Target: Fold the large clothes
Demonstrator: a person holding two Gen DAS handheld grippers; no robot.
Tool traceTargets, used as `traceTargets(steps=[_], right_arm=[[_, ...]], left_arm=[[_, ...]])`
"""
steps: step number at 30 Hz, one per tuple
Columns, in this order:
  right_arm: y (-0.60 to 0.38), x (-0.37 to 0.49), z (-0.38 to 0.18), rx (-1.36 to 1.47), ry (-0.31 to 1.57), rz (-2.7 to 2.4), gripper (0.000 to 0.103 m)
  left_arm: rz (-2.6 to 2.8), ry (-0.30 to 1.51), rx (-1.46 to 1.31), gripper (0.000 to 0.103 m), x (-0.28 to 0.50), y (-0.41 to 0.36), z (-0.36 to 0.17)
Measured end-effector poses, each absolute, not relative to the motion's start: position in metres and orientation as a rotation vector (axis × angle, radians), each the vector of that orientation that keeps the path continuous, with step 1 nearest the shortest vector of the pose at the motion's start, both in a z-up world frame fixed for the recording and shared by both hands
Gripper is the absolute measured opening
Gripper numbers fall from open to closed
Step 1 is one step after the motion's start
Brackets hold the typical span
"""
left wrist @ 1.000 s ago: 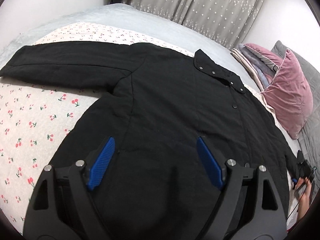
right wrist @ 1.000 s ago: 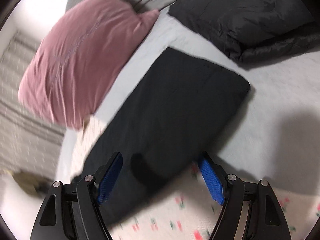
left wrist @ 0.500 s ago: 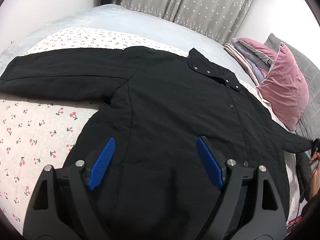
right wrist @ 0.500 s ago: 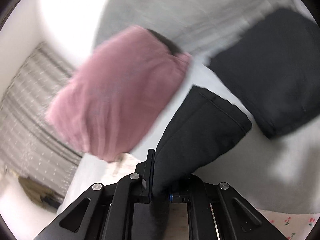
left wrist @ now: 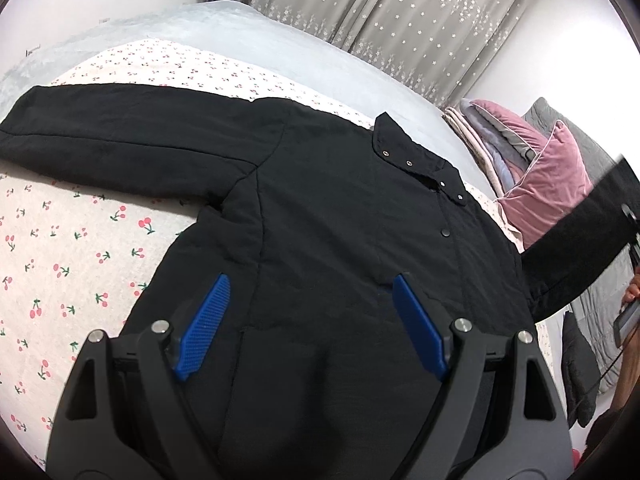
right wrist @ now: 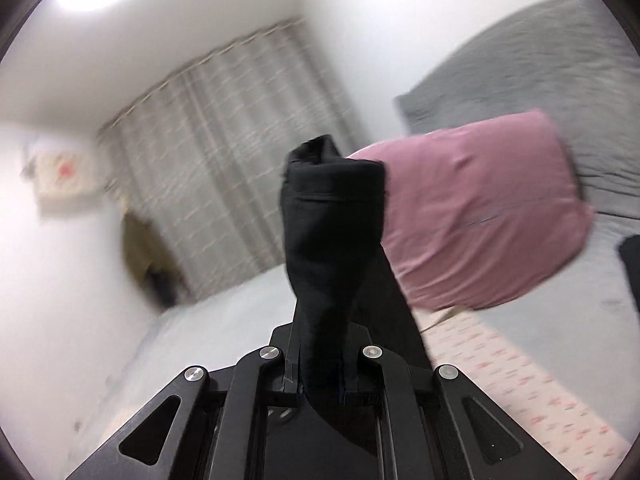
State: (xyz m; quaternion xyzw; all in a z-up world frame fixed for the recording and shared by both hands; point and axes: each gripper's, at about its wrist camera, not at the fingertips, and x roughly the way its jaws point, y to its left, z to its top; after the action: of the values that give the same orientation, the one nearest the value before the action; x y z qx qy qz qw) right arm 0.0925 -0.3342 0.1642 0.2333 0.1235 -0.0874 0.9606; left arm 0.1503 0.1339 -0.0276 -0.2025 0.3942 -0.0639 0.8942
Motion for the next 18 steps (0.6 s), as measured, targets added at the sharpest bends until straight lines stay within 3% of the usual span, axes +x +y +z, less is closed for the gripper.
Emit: traceTargets(steps=[5, 9, 15, 16, 17, 18], right_arm=[[-0.246, 0.127, 0.127, 0.398, 0.385, -0.032, 0.010], [-0.171, 0.149, 0.065, 0.319, 0.558, 0.051, 0.012], [-0.134, 0.169, -0.037, 0.316, 0.832, 0.036, 0.017], [-0.132, 0.171, -0.051, 0.322, 0.878, 0.047, 0.026], [-0.131, 0.174, -0.065, 0.333, 0.934, 0.070, 0.042], [-0.131, 0.172, -0.074, 0.342, 0.955, 0.093, 0.046]], left_arm=[[-0.153, 0.823, -0.445, 0.084, 0.152, 0.135, -0.029], [-0.179, 0.831, -0.460, 0.084, 0.153, 0.134, -0.031], [-0.206, 0.844, -0.442, 0.084, 0.155, 0.126, -0.030], [-0.213, 0.844, -0.434, 0.084, 0.155, 0.123, -0.030], [-0.218, 0.844, -0.428, 0.084, 0.155, 0.122, -0.030], [-0.225, 0.843, -0.418, 0.084, 0.155, 0.118, -0.029]])
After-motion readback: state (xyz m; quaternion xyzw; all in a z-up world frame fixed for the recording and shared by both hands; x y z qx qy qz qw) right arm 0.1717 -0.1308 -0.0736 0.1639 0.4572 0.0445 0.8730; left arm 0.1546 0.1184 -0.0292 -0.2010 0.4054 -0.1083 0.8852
